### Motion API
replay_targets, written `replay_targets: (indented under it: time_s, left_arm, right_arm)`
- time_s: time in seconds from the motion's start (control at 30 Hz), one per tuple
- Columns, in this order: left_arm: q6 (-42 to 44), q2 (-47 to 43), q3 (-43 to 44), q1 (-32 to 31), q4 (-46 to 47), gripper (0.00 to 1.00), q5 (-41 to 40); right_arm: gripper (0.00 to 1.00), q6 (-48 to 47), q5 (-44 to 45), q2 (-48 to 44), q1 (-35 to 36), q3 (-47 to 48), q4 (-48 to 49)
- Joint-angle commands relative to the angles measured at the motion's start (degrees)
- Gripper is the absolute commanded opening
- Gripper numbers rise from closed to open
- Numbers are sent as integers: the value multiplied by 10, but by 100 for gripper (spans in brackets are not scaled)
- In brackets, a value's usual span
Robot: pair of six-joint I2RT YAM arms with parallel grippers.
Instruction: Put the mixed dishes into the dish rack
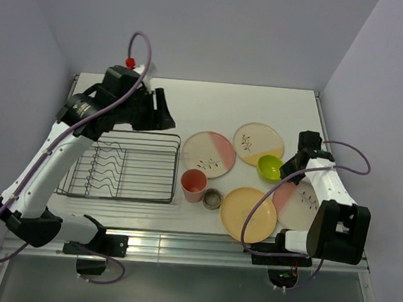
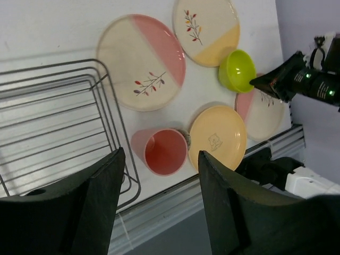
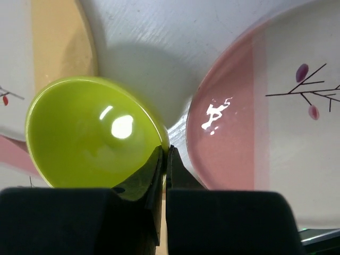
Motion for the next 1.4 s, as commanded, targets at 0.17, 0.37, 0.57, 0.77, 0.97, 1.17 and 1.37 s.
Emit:
replay_targets:
  time_s: [0.17,0.37,0.57,0.77,0.97,1.17,1.37]
  left_arm:
    - [100,86,125,-217,-21,69,-174]
    - [168,113,115,-352,18,74,-258]
    - [277,48,5,-427,153,76,-271]
    - [336,-4,-45,-428,184,75,-188]
    - [365,-11,-53,-428,141,75,-127]
    - [358,-9,-46,-428,115,75,-65]
    - [365,-11,-34,-418,83,75,-9]
  right_arm:
    - [0,-7,21,-87,76,91,-61]
    - [0,-27,-49,-65,185,180,-125]
    - [0,-68,-165,-21,250,255,-177]
    - [0,-103,-268,-9,269,285,-220]
    - [0,-119,-361,3,301,310,-238]
    - [0,-141,-427,20,332,334,-251]
    - [0,-135,-475,33,370,347,-249]
